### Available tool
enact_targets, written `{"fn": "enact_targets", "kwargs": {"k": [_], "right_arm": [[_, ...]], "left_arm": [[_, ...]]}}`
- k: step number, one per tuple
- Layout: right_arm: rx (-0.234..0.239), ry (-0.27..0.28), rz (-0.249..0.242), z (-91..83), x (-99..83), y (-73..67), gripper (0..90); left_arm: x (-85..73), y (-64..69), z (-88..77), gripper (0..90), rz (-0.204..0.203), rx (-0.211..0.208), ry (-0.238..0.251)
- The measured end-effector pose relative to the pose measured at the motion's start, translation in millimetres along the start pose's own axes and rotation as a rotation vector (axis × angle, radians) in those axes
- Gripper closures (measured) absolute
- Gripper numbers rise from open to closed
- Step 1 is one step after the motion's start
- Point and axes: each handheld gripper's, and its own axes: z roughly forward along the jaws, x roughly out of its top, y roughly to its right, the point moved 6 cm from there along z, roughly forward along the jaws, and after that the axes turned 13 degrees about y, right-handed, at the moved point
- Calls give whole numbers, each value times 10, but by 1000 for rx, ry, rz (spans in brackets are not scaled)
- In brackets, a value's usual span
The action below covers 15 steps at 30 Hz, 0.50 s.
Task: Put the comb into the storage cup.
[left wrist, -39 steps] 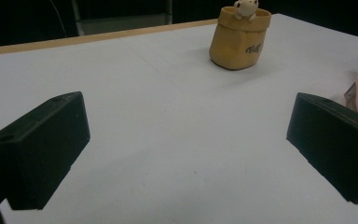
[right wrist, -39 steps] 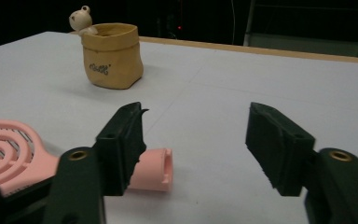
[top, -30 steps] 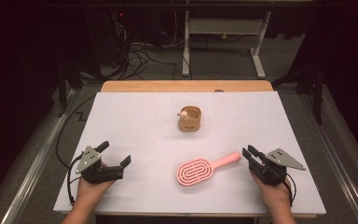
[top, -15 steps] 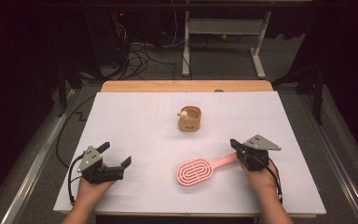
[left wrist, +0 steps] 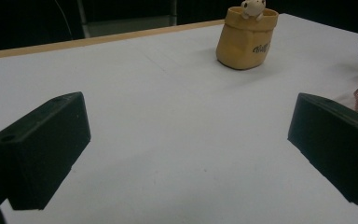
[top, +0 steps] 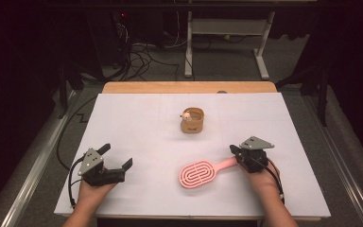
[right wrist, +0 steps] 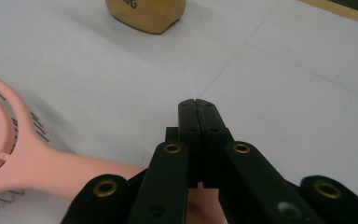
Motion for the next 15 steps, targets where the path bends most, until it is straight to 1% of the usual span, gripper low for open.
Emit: {"fn": "enact_targets", "kwargs": {"k": [1,2,6,11,15], "right_arm": [[-1,-9,4,-5,-7,-7,900],[2,-12,-7,-4,-12,-6,900],[6,-30,-9,-19,-35,-2,900],[27,-40,14,-92,-80,20,900],[42,-56,20,-152,-142,54,900]], "left_arm": [[1,0,-2,0,2,1,1],[2,1,-3,0,4,2,3],[9,4,-7,0,2,0,7],[14,-3,-7,0,-2,-3,12],[16,-15,-11,0,-5,-1,10]]}}
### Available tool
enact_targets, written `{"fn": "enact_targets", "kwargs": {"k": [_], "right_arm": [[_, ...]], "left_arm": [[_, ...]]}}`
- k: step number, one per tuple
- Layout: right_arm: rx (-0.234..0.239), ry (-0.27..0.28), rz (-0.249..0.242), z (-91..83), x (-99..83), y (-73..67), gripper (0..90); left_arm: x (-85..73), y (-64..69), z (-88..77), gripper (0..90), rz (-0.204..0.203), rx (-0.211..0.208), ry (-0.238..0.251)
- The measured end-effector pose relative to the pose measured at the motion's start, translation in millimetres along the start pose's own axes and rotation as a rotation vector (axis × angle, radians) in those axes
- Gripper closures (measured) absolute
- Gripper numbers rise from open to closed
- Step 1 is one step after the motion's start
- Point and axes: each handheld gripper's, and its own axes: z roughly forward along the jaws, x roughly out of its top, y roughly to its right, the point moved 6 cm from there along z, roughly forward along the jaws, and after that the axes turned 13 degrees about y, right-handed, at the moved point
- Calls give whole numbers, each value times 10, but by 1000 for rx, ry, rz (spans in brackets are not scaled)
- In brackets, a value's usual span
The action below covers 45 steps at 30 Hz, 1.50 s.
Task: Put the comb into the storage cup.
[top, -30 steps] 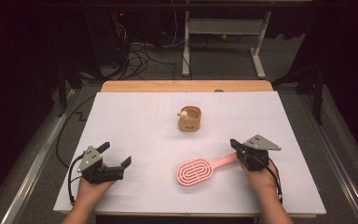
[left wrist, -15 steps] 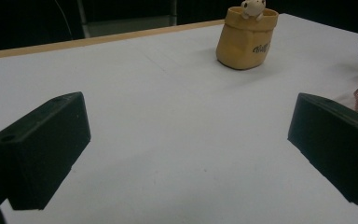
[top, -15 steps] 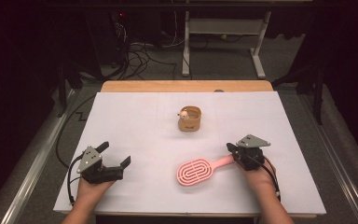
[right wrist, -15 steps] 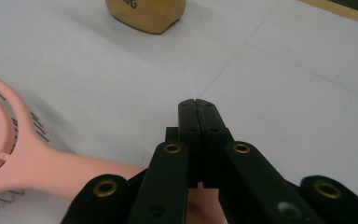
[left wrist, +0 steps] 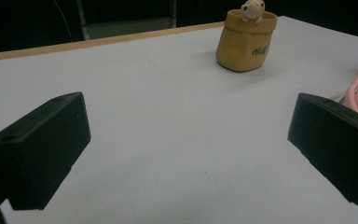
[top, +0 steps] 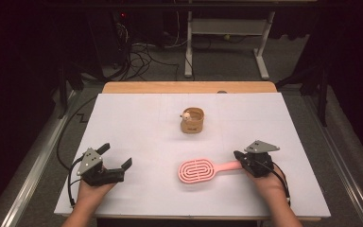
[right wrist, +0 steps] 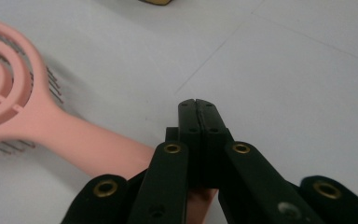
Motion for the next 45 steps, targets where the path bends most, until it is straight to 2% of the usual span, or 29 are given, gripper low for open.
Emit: {"fn": "enact_targets", "kwargs": {"k": [3,7,13,16,29,38,45], "right_arm": [[10,0,30,-62,-31,15,900],[33,2,40,-150,-67,-5,900],[64,-4,24,-238,-114,-101,900],[85,-16,6,-274,-140,-192,900],[148,-16,-9,-336,-136,-404,900],[166,-25,-7,-337,-140,-455,900],[187,-32,-24,-324,-137,-515,900]], "left_arm": [[12,-3,-11,0,1,1,3],[16,-4,-15,0,2,1,4],[15,1,-12,0,-1,-3,2],[19,3,-13,0,-3,-5,5],[22,-5,-14,0,-9,-7,5],[25,-14,-19,0,-9,-2,5],[29,-18,-16,0,-4,-2,8]]}}
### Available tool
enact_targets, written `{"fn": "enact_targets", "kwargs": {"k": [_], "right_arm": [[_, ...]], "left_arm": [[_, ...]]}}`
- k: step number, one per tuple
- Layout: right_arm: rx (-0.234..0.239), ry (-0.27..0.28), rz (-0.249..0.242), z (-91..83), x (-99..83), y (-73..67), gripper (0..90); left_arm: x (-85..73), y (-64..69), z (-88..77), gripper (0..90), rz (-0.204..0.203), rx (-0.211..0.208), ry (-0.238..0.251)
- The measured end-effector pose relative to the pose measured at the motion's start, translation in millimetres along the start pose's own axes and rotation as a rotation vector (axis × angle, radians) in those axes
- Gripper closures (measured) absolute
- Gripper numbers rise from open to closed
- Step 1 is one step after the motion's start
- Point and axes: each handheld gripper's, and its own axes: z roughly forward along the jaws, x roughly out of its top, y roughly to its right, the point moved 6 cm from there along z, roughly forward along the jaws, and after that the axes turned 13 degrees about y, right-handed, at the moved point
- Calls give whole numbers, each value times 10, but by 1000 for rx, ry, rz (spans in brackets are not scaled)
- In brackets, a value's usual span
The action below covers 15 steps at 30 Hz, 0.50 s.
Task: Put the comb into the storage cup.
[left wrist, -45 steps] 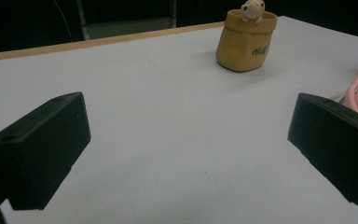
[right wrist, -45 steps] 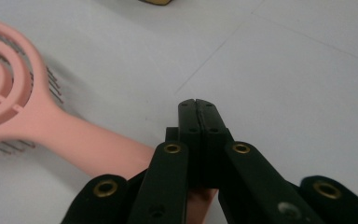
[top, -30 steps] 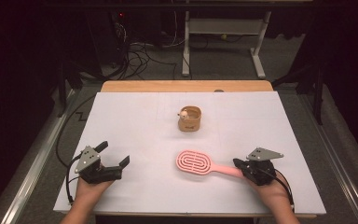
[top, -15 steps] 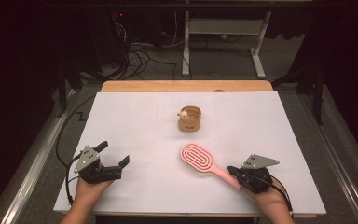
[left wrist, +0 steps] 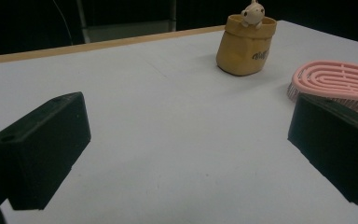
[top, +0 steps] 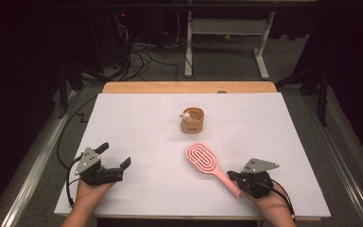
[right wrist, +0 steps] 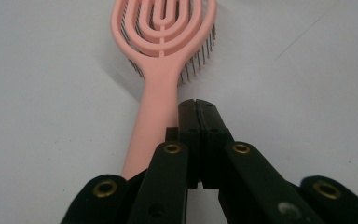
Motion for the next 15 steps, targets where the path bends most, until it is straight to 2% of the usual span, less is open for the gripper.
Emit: {"fn": "enact_targets", "kwargs": {"k": [8,10,11,12,13,14,15], "right_arm": [[-4,11,1,-9,15,3,900],[-21,27,11,-39,31,46,900],[-44,41,25,-70,36,105,893],[-44,41,25,-70,36,105,893],[-65,53,40,-96,35,166,883],[-65,53,40,-96,35,166,883],[-93,58,49,-114,27,231,863]], "left_arm": [[2,0,2,0,1,-5,3],[0,1,3,0,0,-4,3],[-3,2,5,0,-1,-6,1],[-5,3,7,0,2,-6,1],[-9,4,11,0,4,-6,1],[-11,4,13,0,3,-6,1],[-14,2,12,0,1,-5,-1]]}}
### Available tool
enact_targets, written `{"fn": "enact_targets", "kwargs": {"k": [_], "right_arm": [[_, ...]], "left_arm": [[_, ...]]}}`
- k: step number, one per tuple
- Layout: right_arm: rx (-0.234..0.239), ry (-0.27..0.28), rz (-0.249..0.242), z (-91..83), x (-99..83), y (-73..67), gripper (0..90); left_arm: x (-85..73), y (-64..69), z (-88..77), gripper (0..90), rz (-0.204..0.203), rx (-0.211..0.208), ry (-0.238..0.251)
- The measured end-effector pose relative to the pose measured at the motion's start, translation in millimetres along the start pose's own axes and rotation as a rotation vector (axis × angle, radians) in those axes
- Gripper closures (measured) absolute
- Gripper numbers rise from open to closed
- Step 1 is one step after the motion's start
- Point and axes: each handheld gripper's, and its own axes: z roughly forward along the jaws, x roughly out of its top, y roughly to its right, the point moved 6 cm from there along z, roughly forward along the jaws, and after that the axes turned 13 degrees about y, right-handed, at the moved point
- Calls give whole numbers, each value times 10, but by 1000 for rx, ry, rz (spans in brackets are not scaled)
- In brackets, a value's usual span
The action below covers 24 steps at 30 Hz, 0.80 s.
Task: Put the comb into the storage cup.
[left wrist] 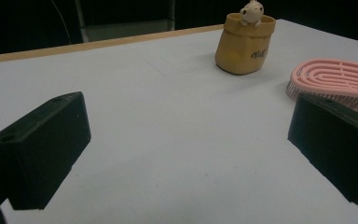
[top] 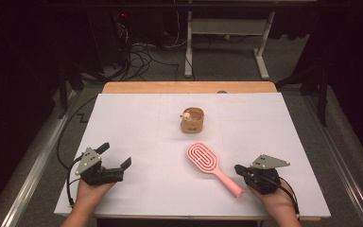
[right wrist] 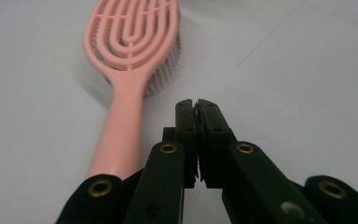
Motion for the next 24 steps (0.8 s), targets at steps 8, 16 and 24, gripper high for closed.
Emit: {"fn": "enact_targets", "kwargs": {"k": [8,16,24], "right_arm": [[-108,26,52,-31,-29,256,624],[-149,45,116,-34,-64,393,320],[-160,73,146,40,-51,423,3]], "left_arm": [[-5,-3,8,0,-7,1,2],[-24,15,21,0,3,-16,-7],[-25,28,20,0,8,-24,-10]]}}
